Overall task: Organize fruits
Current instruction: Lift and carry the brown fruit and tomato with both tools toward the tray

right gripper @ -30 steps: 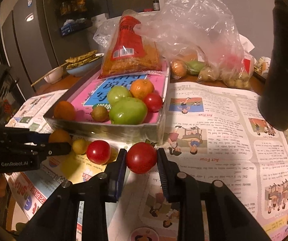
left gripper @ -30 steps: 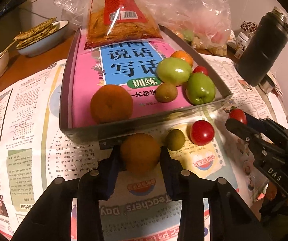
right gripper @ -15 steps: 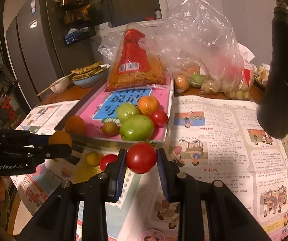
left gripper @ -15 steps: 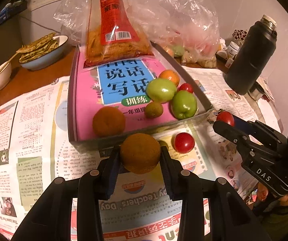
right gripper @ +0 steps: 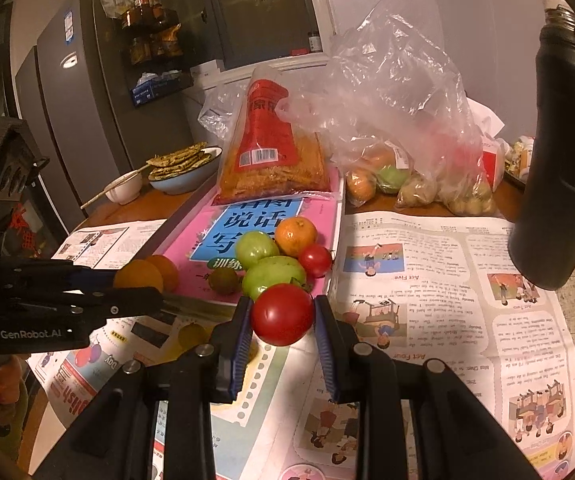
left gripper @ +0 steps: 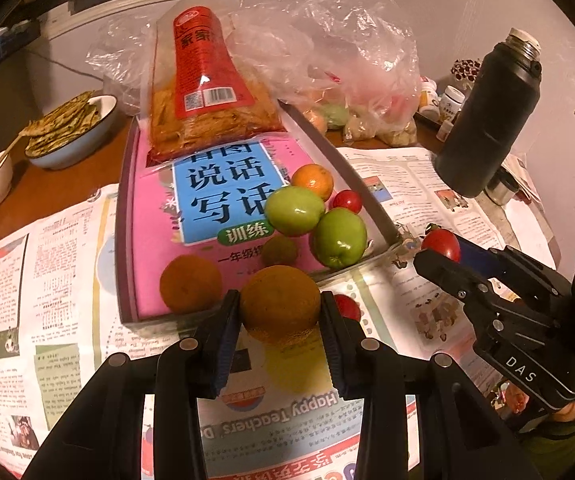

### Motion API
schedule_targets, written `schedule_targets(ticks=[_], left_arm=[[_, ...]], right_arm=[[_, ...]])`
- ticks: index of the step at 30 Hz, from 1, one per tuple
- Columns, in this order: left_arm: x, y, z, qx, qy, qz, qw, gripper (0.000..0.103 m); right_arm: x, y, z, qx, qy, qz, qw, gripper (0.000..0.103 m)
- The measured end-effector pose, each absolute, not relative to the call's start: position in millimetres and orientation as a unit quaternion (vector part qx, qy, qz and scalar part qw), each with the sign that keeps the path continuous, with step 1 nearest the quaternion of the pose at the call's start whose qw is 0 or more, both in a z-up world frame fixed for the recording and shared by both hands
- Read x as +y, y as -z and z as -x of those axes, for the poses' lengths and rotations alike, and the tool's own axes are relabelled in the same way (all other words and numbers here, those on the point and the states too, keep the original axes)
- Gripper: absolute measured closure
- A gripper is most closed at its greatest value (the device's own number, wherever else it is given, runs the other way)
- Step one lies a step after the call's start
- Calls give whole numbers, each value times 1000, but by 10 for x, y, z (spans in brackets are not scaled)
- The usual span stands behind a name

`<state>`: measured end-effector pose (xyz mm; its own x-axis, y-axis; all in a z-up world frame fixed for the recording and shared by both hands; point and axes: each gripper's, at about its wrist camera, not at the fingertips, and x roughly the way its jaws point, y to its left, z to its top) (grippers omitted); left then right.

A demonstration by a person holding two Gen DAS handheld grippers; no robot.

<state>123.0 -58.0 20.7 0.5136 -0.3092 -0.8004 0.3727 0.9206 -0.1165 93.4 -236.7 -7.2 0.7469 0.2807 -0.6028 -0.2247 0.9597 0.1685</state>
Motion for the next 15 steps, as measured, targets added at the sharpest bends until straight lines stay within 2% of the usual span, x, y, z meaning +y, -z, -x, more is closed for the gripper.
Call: schedule_targets(ticks=[15], left_arm=[[-668, -225, -1385, 454, 198, -40, 868, 63]], right_arm=[[-2412, -36, -978, 321, -135, -51, 936, 72]])
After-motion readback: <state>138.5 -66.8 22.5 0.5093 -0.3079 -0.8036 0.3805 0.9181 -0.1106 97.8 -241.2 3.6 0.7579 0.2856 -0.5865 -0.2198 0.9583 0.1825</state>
